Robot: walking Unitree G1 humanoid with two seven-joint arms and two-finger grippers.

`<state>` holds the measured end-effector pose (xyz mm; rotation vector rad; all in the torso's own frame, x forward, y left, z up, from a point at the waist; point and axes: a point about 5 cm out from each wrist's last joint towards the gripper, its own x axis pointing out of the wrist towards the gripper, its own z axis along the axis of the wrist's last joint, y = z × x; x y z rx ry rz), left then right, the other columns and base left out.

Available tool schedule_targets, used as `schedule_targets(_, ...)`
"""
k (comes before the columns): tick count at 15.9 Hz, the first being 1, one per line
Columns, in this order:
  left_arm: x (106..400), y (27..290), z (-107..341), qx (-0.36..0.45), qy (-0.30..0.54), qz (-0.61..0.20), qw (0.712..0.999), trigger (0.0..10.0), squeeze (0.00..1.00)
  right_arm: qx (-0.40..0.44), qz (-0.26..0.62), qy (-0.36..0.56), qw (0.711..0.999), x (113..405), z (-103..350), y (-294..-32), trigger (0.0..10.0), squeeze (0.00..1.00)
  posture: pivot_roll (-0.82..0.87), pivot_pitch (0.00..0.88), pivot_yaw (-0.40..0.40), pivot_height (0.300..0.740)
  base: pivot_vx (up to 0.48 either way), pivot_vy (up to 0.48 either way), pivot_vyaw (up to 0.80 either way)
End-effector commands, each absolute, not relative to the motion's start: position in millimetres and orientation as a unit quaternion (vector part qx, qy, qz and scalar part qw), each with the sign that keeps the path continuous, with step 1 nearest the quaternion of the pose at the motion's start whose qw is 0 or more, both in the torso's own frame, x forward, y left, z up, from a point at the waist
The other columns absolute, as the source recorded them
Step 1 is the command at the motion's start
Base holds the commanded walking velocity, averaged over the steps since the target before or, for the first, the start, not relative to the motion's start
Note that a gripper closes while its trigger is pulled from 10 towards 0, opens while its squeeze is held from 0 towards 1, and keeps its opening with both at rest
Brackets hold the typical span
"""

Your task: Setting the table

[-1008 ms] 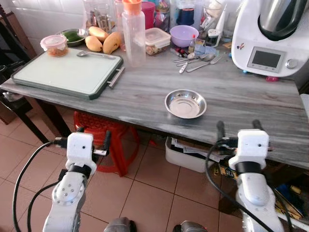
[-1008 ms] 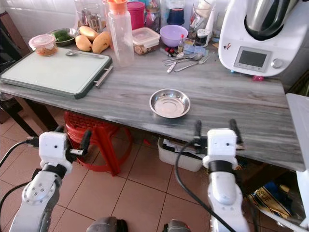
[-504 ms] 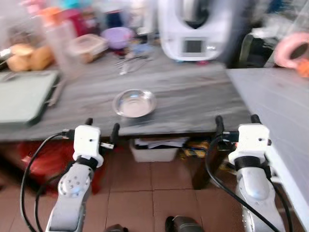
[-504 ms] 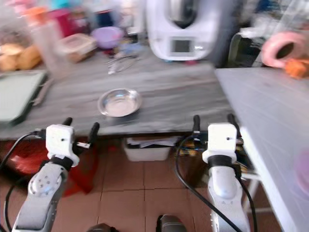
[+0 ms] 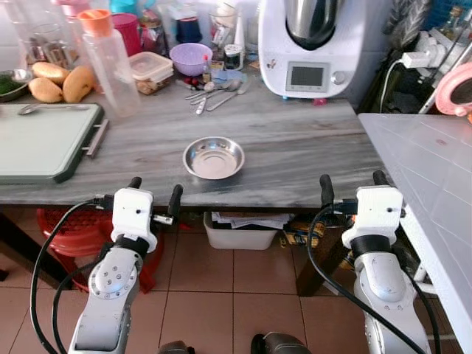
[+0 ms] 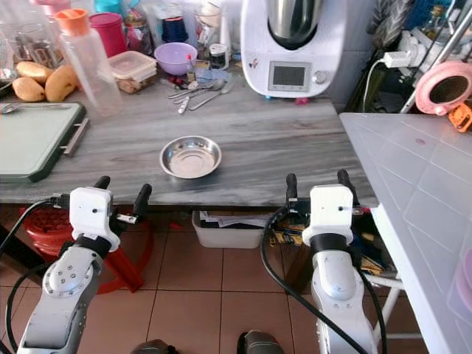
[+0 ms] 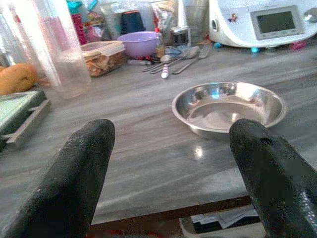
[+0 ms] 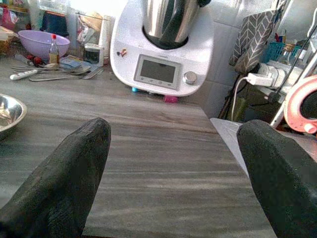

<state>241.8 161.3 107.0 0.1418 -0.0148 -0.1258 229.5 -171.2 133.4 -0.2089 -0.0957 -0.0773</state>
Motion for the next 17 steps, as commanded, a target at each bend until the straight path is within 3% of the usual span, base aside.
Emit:
schedule_targets(1,243.5,165.9,105.0,0.086,0.001,-0.035,0.996,10.0,0.0,-0.102,-0.035,-0.046,0.993,231.2,133.2,-170.0,10.0,0.0,0.0,0.0,0.01,0.74,0.0,0.0,0.0)
schedule_targets(17,243.8,163.5,105.2,0.07,0.009,-0.041,0.997,10.0,0.0,-0.1,-0.033,-0.041,0.994,231.5,131.2,-168.8,10.0,0.0,0.0,0.001,0.014,0.74,0.0,0.0,0.0)
